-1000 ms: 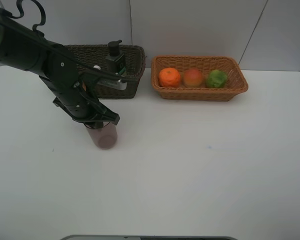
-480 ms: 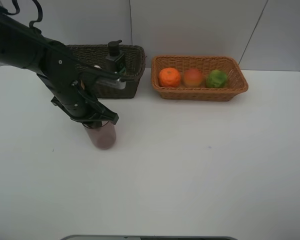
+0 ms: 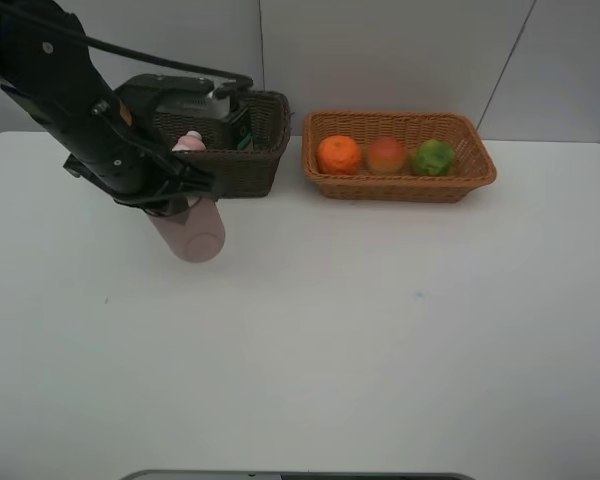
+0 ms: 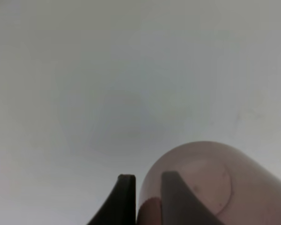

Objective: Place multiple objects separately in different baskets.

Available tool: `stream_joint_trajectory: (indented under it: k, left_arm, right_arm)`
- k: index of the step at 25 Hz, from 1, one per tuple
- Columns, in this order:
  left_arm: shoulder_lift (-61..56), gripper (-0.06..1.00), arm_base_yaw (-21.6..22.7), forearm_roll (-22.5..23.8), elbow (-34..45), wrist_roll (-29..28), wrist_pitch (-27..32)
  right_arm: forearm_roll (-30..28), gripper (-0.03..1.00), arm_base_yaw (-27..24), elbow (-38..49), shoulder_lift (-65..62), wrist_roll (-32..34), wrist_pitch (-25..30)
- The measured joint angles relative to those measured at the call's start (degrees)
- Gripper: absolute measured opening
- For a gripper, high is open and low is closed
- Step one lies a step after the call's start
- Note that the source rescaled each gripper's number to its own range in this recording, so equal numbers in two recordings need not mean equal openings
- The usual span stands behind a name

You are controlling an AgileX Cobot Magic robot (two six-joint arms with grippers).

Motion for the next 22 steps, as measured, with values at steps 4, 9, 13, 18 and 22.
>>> stream_joint_trajectory:
  k: [4,9,13,18,22]
  left_arm:
    - [-2.4,0.00,3.2,0.0,-1.1,-2.8,3.6]
    - [-2.5,0.00,6.8,0.1,-6.7,-4.3,10.7]
    - [-2.5,0.00,7.9,0.6,-11.8,-5.0,13.2]
    - [-1.3,0.00,8.0,2.9,-17.3,-6.2,14.1]
    - [1.2,0.00,8.0,4.7,-19.8,-6.4,14.0]
  right_arm:
    - [0.0,0.61,0.0,0.0,0.0,0.0,0.0]
    - [0.0,0.61,0.0,0.0,0.0,0.0,0.0]
    - [0.0,0.61,0.0,0.0,0.0,0.0,0.0]
    - [0.0,0.61,0.0,0.0,0.0,0.0,0.0]
    - [0.0,0.61,0.0,0.0,0.0,0.0,0.0]
